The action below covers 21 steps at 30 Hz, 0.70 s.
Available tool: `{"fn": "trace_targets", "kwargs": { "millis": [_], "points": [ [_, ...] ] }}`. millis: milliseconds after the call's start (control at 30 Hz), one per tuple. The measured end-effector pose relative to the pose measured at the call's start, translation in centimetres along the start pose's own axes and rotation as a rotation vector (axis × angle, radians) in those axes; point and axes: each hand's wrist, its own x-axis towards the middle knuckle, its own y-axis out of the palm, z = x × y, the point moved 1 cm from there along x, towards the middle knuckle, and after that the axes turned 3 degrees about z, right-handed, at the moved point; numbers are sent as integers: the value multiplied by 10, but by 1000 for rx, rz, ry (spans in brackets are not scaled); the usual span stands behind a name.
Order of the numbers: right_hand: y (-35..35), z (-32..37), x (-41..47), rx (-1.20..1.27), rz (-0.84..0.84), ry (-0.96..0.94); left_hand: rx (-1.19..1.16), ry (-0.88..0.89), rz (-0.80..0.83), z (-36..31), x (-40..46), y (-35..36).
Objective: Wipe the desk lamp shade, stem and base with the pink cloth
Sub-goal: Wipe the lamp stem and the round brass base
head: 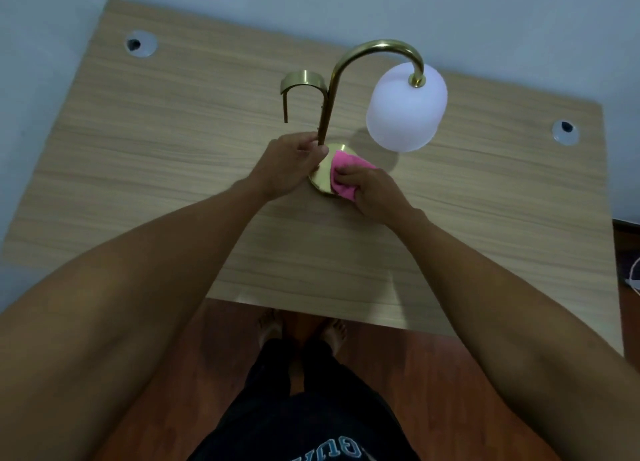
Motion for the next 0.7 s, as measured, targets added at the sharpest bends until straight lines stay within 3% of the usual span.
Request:
{"fn": "trace_targets", "kwargs": {
  "millis": [200, 367, 500, 700],
  "points": [
    [5, 18, -3, -11, 43, -121, -90, 55, -22, -22, -1, -5],
    [0, 17, 3, -27, -27, -21, -30, 89, -5, -26, -1, -9],
    [5, 26, 3, -36, 147, 0, 66, 117, 47, -29, 3, -12],
    [9, 16, 7, 48, -75, 88, 114, 127, 79, -27, 8, -16]
  ]
}}
